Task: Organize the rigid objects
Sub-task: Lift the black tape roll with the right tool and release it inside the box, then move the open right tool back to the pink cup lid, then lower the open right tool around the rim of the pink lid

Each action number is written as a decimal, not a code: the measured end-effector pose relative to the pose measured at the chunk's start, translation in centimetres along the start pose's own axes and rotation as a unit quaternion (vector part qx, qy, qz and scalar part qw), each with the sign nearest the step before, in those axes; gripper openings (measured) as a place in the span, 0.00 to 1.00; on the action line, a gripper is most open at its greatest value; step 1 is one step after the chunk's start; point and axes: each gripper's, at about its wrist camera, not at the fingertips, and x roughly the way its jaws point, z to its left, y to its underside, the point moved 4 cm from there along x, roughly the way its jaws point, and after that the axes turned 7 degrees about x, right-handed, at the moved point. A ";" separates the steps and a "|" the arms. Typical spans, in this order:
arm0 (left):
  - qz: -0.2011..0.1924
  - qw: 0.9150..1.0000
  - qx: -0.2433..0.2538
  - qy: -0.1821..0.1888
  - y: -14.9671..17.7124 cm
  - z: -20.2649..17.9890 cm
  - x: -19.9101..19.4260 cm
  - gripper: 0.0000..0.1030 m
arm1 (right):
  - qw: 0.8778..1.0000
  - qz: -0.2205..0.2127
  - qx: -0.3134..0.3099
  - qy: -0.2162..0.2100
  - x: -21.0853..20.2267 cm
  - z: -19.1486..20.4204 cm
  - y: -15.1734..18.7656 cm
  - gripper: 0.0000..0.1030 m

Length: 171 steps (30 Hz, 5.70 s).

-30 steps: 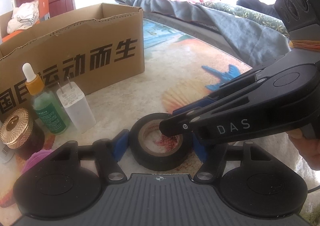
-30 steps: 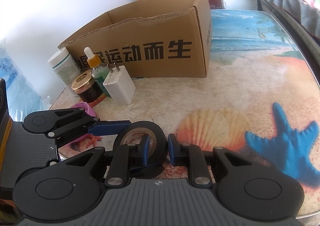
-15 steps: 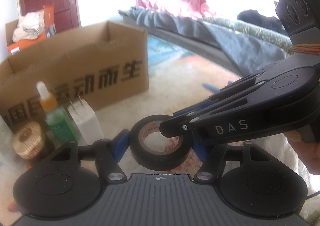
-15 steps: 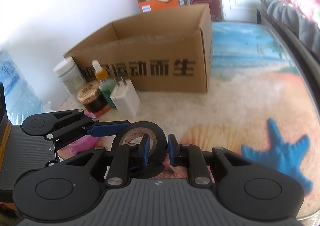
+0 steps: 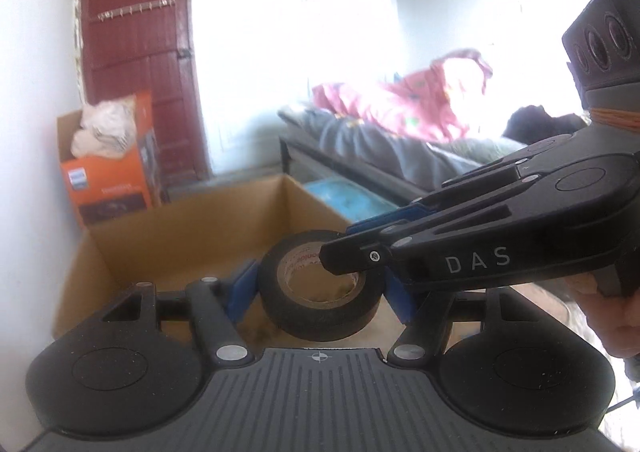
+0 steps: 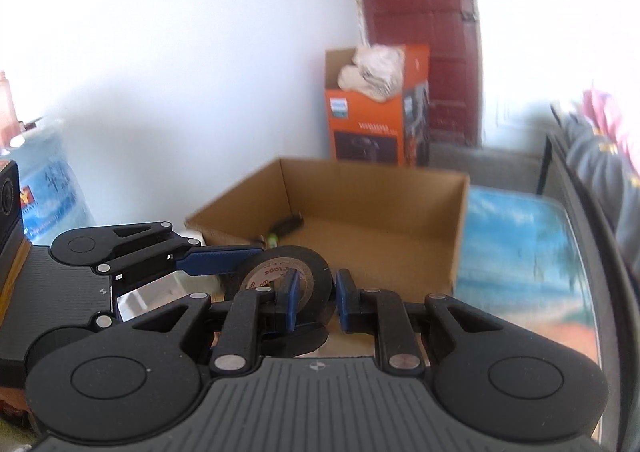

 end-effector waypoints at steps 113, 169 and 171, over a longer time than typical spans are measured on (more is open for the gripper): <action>0.173 0.983 -0.038 0.043 11.9 -0.8 1.5 0.71 | 0.968 0.159 0.187 -0.046 7.3 -0.8 12.1 0.40; 0.171 0.982 -0.048 0.063 12.9 -0.5 3.2 1.00 | 0.949 0.134 0.270 -0.088 5.6 -3.9 12.7 1.00; 0.171 0.982 -0.047 0.064 12.9 -0.6 3.2 1.00 | 0.949 0.134 0.272 -0.089 5.7 -3.9 12.7 1.00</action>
